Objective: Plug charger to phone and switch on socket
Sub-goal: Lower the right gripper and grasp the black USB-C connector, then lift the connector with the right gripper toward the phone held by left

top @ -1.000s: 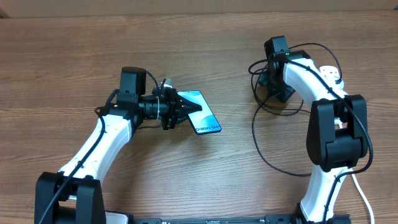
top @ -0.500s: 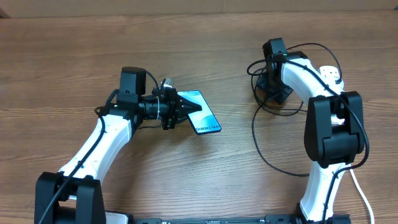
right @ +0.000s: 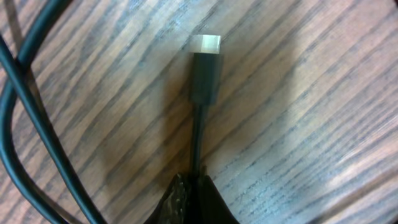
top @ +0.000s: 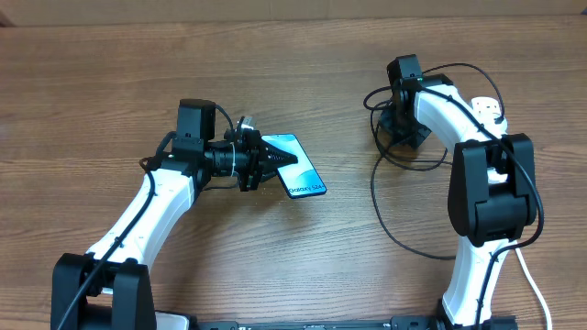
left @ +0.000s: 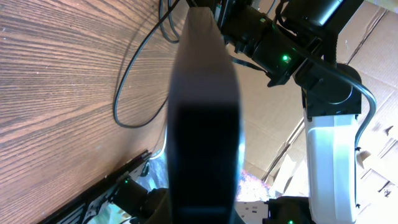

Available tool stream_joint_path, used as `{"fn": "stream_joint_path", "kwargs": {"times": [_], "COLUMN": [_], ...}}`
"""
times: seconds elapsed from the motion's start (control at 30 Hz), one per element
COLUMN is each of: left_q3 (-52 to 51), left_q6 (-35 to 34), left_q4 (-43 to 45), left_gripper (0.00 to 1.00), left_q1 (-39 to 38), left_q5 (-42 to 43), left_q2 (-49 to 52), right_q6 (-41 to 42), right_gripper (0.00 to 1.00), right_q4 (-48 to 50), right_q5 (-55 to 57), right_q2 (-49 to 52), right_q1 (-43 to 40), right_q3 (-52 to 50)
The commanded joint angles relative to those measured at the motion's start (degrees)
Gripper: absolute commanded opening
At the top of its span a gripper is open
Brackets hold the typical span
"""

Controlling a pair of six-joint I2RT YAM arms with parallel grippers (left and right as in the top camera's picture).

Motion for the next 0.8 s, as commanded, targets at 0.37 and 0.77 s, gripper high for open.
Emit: {"fn": "stream_joint_path", "kwargs": {"times": [0.37, 0.77], "left_q3": [1.4, 1.4], "left_q6": [7.7, 14.8], "left_q4": [0.8, 1.0], "left_gripper": [0.04, 0.04], "left_q1": [1.7, 18.8], "left_q5": [8.4, 21.6], "left_q2": [-1.0, -1.0], "right_q6": [-9.3, -26.0], "right_gripper": [0.04, 0.04], "right_q4": [-15.5, -23.6], "right_q5": [-0.9, -25.4], "right_q2": [-0.2, -5.7], "right_q1": [0.3, 9.8], "right_q3": [16.9, 18.4]}}
